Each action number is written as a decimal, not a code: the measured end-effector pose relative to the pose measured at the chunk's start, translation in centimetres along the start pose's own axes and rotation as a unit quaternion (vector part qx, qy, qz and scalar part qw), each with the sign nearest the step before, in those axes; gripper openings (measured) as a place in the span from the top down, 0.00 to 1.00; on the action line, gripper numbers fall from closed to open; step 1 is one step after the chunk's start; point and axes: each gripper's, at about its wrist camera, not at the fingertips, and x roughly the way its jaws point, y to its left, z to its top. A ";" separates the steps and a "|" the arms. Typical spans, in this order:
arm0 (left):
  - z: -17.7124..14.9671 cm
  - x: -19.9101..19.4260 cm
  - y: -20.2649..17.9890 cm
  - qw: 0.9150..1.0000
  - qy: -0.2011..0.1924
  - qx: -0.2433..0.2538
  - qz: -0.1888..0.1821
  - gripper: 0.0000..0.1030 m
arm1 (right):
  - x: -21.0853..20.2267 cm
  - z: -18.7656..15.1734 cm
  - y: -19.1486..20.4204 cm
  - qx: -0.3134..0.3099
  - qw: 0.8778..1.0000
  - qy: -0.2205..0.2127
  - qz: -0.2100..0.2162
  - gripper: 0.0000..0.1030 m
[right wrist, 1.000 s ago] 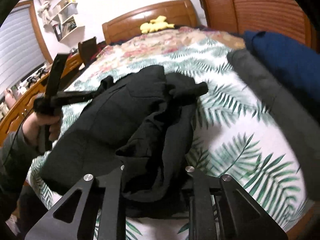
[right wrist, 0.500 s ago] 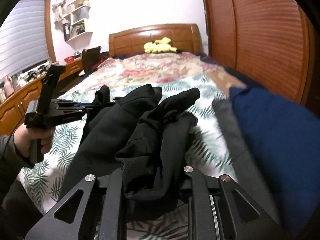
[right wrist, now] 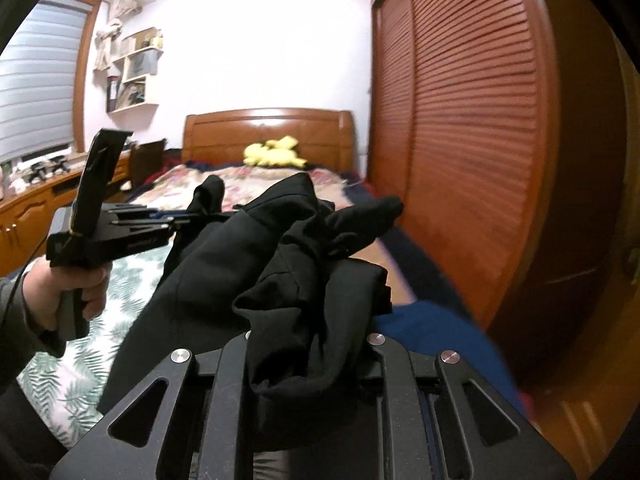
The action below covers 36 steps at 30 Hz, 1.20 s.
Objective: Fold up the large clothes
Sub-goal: 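Lift the coat bundle with both grippers and carry it toward the clothes stack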
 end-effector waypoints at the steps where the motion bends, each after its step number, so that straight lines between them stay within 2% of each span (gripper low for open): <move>1: 0.5 0.3 -0.5 1.000 0.000 -0.001 -0.007 0.92 | -0.6 0.3 -1.0 -0.004 1.000 -0.004 -0.013 0.86; 5: 2.1 2.8 -4.8 0.999 0.004 0.014 -0.032 0.92 | -1.9 0.5 -4.6 -0.004 0.999 -0.007 -0.053 0.86; 7: 2.2 3.5 -6.7 0.999 0.011 0.020 -0.038 0.92 | -1.9 -0.3 -6.4 0.002 0.998 0.005 -0.069 0.86; 11: 0.6 5.7 -9.3 0.997 0.042 0.041 -0.050 0.91 | -1.3 -3.3 -9.5 0.039 0.995 0.044 -0.078 0.85; 14: -0.4 6.3 -10.5 0.996 0.050 0.052 -0.049 0.91 | -1.3 -5.4 -11.0 0.068 0.993 0.060 -0.082 0.83; 16: -0.8 6.5 -10.8 0.995 0.058 0.066 -0.045 0.89 | -1.2 -6.3 -12.0 0.093 0.990 0.074 -0.080 0.77; 19: -0.8 6.5 -10.4 0.994 0.071 0.060 -0.050 0.87 | -1.6 -6.3 -13.5 0.118 0.986 0.087 -0.086 0.67; 20: -0.8 6.7 -10.6 0.994 0.074 0.054 -0.054 0.87 | -1.8 -6.3 -13.3 0.113 0.985 0.089 -0.095 0.63; 21: -0.8 6.4 -10.2 0.994 0.077 0.049 -0.058 0.85 | -2.1 -6.1 -13.4 0.111 0.984 0.087 -0.106 0.52; 23: -0.9 6.1 -9.8 0.994 0.078 0.051 -0.057 0.83 | -3.2 -5.7 -13.9 0.112 0.982 0.072 -0.134 0.39; 24: -1.0 5.6 -9.5 0.993 0.078 0.050 -0.067 0.81 | -3.5 -5.4 -14.3 0.121 0.981 0.070 -0.136 0.37; 26: -1.2 4.9 -9.2 0.993 0.075 0.046 -0.077 0.77 | -4.3 -4.8 -14.6 0.124 0.980 0.064 -0.143 0.36; 31: -2.4 1.9 -9.1 0.993 0.056 0.056 -0.093 0.66 | -4.8 -2.9 -12.4 0.073 0.983 0.035 -0.162 0.36; 34: -3.3 0.1 -9.1 0.992 0.045 0.058 -0.100 0.64 | -4.4 -1.4 -10.7 0.059 0.987 0.017 -0.151 0.36; 36: -3.9 -0.9 -9.3 0.992 0.041 0.061 -0.107 0.62 | -3.4 -0.7 -9.5 0.045 0.990 0.019 -0.130 0.38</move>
